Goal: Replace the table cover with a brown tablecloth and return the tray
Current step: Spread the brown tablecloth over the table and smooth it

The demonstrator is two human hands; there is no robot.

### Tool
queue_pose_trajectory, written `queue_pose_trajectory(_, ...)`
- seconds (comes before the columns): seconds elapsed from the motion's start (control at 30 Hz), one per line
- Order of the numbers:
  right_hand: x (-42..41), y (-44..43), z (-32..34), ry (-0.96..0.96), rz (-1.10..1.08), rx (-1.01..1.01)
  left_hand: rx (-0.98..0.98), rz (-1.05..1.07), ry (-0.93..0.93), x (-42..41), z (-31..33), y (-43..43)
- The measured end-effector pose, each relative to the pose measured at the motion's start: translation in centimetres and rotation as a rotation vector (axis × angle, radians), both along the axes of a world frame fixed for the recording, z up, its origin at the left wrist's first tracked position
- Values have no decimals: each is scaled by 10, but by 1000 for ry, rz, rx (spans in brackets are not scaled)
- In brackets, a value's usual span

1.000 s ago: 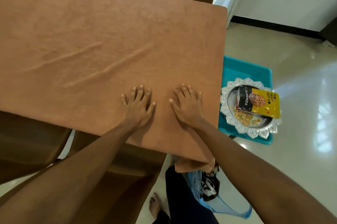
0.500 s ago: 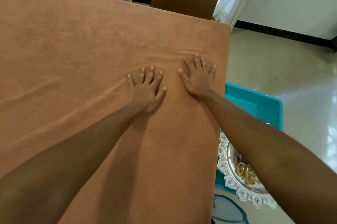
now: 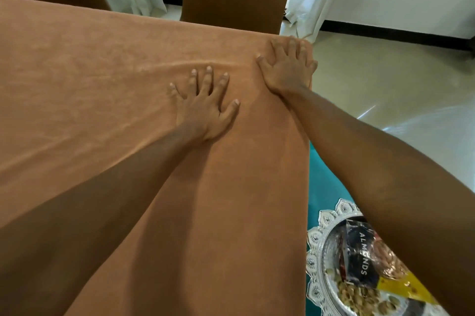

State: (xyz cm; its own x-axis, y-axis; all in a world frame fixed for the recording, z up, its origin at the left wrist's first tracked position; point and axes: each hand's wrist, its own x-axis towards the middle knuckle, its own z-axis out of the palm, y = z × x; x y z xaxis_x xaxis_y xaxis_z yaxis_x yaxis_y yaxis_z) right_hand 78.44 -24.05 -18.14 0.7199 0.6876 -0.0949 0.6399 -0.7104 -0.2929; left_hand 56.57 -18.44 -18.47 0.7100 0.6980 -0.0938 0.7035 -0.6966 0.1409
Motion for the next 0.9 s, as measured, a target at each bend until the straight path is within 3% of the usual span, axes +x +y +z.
queue_pose_trajectory(0.2,6,6,0,-8,-8,-39,-6,-47,-46,4,1,6)
queue_pose_trajectory(0.33,-20,-1,5,-24,-10,-99,-245,-36,-444,-25,10,13)
queue_pose_trajectory(0.4,-61,-8,5,-85,47,-39,-228,38,-530,-60,12,18)
queue_pose_trajectory(0.7,-355,-32,-6,-50,465,70,-46,150,-91,-342,8,2)
queue_pose_trajectory(0.9,-489,-47,-2,-39,505,70,-36,318,-6,-487,9,-19)
